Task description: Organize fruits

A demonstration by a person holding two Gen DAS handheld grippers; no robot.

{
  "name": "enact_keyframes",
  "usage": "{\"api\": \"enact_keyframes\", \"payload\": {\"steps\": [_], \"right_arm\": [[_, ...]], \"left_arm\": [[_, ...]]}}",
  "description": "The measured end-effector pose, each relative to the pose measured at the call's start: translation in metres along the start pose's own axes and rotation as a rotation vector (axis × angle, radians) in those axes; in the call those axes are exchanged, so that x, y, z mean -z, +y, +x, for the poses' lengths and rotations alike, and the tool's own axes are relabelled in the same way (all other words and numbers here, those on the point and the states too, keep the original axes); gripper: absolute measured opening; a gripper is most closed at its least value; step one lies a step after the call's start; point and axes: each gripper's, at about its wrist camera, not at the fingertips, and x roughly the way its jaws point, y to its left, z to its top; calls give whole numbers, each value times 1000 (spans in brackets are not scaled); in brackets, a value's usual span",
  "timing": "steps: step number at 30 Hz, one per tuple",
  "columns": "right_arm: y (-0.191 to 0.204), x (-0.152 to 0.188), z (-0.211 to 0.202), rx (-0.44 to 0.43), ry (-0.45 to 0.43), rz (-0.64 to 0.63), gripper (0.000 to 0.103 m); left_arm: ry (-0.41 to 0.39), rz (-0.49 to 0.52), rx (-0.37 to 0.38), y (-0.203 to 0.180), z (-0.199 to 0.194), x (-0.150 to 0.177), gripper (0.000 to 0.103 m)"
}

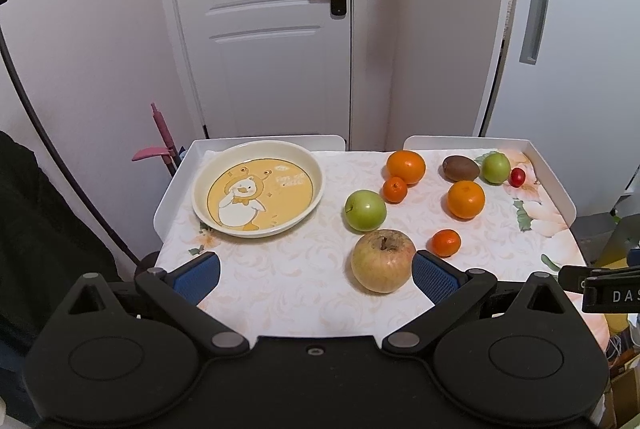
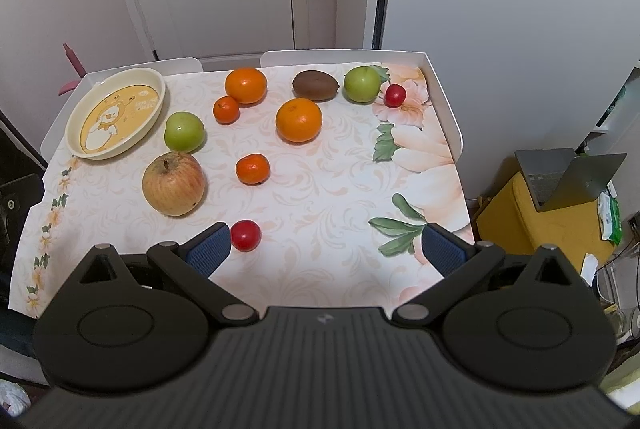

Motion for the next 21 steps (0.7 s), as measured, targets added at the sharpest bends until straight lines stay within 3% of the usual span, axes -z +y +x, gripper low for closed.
{"api": "enact_keyframes", "payload": {"steps": [21], "right_arm": [[5,-4,-1,12,-7,14,103]], "left_arm": [[-5,17,16,0,5,-7,103]]}}
